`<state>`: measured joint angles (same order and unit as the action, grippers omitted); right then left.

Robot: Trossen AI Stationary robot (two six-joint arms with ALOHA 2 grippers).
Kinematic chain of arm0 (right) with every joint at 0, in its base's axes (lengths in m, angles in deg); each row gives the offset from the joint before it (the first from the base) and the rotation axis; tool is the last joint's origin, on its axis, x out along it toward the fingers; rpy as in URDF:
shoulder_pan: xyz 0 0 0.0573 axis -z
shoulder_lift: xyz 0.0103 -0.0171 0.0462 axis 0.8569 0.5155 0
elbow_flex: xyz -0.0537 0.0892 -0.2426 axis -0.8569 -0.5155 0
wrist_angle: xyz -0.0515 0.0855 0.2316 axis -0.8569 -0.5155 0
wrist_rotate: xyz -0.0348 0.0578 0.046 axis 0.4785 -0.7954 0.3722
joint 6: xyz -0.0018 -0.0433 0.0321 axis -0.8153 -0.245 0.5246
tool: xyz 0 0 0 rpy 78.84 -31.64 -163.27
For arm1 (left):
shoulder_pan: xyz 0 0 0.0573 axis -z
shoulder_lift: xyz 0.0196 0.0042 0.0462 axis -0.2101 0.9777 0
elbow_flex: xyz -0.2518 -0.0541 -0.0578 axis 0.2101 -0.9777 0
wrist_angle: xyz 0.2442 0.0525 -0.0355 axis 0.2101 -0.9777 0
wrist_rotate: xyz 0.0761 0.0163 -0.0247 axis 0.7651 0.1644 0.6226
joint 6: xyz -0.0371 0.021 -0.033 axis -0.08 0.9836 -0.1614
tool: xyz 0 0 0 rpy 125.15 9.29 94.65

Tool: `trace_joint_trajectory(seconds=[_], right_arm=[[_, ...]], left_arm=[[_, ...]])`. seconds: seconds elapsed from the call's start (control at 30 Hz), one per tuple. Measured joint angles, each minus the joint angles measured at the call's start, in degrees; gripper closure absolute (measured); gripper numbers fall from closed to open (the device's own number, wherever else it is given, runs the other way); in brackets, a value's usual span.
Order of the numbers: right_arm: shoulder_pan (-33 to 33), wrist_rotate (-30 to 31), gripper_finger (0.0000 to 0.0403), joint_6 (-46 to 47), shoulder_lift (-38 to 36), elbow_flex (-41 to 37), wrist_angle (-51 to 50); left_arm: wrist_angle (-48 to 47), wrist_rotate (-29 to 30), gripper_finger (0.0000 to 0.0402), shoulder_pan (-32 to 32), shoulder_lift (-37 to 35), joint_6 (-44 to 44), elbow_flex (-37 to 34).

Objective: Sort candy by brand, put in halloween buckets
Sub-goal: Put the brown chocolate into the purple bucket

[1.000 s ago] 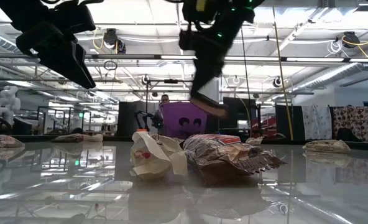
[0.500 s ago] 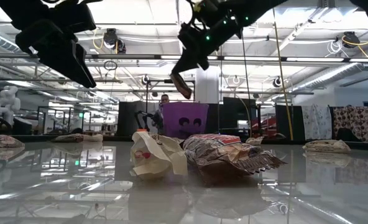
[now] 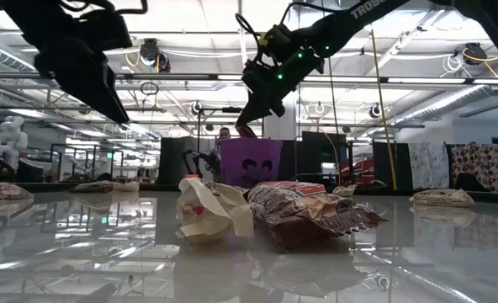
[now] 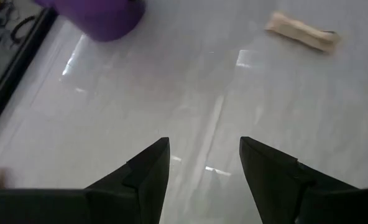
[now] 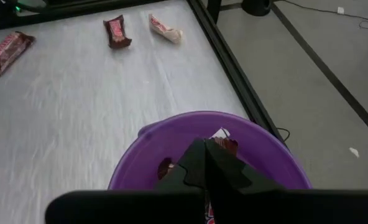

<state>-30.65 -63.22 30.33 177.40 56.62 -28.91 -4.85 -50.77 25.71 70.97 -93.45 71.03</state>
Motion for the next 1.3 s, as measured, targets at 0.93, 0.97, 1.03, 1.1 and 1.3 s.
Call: trace_joint_trajectory(seconds=[0.93,0.97,1.03,1.1,1.3], right_arm=[[-4.8,-0.3,0.0285,-2.6,-6.6,0.0,-22.1],[-5.9,-0.5,0.0286,-2.7,-7.2,0.0,-24.4],[-8.2,-1.7,0.0287,-3.2,-8.1,0.0,-29.6],[-10.8,-3.0,0.0287,-3.4,-8.2,0.0,-33.8],[-19.7,-4.8,0.0287,-3.4,-7.3,-0.5,-42.0]], left_arm=[[-5.6,-11.9,0.0199,-9.4,0.0,3.0,1.5],[-5.6,-12.2,0.0199,-9.5,0.0,3.0,1.5],[-5.6,-13.3,0.0199,-9.5,0.0,3.1,1.5],[-5.6,-14.5,0.0199,-9.5,0.0,3.0,1.5],[-5.6,-16.3,0.0199,-9.5,0.0,3.0,1.5]])
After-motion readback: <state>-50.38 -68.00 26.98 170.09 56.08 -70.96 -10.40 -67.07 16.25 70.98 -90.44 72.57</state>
